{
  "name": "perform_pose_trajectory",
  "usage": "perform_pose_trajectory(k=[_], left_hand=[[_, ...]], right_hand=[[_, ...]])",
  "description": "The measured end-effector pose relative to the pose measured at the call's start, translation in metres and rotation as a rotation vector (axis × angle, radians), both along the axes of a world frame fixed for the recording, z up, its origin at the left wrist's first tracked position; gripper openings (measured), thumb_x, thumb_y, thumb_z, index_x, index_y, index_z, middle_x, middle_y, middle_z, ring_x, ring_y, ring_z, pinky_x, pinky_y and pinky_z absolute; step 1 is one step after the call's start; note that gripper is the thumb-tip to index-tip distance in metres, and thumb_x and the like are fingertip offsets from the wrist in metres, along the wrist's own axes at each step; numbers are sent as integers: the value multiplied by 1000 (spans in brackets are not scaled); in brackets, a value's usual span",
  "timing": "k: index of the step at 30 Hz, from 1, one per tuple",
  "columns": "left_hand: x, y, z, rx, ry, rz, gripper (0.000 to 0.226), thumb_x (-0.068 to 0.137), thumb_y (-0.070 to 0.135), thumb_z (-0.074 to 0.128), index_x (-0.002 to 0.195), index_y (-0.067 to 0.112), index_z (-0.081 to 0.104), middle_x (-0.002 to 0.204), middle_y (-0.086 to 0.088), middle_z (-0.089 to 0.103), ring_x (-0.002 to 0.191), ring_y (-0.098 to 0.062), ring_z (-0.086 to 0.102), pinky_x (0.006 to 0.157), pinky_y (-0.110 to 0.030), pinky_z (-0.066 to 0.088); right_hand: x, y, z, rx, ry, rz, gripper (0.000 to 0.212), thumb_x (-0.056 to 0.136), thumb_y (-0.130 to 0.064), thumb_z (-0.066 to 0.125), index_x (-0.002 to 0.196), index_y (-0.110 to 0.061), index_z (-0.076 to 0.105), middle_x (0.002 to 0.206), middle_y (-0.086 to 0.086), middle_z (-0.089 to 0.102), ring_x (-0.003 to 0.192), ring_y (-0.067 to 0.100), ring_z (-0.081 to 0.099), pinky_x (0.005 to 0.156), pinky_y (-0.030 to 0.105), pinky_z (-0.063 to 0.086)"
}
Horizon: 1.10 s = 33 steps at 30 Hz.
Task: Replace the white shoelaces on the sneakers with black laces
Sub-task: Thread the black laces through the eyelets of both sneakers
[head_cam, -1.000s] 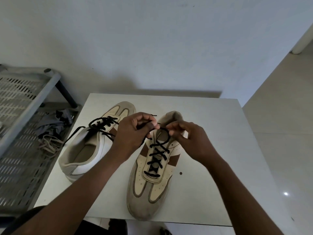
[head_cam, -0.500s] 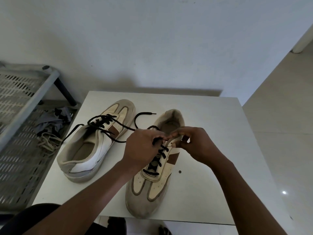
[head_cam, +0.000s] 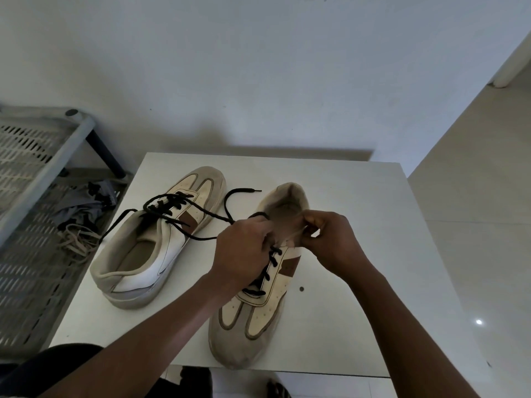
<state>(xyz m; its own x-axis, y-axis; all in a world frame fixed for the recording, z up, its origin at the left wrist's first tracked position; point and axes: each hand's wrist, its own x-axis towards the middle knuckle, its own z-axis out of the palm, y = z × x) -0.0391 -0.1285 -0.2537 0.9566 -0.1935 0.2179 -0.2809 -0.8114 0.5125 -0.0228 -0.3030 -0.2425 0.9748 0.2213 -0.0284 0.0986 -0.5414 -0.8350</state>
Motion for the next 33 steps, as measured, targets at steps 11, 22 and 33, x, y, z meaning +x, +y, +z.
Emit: perform_pose_trajectory(k=[11,22,33], left_hand=[[0,-6,-1,-115,97,32,13,85,13,68,91,22,73,91,18,63,74,-1,55,62,-19,44],[6,-2,-2,-141,167,-80,14,86,10,64,90,22,70,81,22,58,76,-4,58,67,-19,44],[1,-5,10,-412,299,-3,20,81,5,70,92,21,75,80,18,70,76,2,67,78,-19,55]], right_hand=[[-2,-5,1,33,1,13,24,76,-7,78,80,-30,73,82,-16,72,74,7,67,74,33,58],[0,-5,-1,131,50,-23,23,75,-1,77,78,-24,74,78,-5,74,73,10,70,70,28,59],[-2,-4,-4,173,60,-40,12,77,2,75,83,-9,75,86,-8,73,77,-1,69,66,16,55]])
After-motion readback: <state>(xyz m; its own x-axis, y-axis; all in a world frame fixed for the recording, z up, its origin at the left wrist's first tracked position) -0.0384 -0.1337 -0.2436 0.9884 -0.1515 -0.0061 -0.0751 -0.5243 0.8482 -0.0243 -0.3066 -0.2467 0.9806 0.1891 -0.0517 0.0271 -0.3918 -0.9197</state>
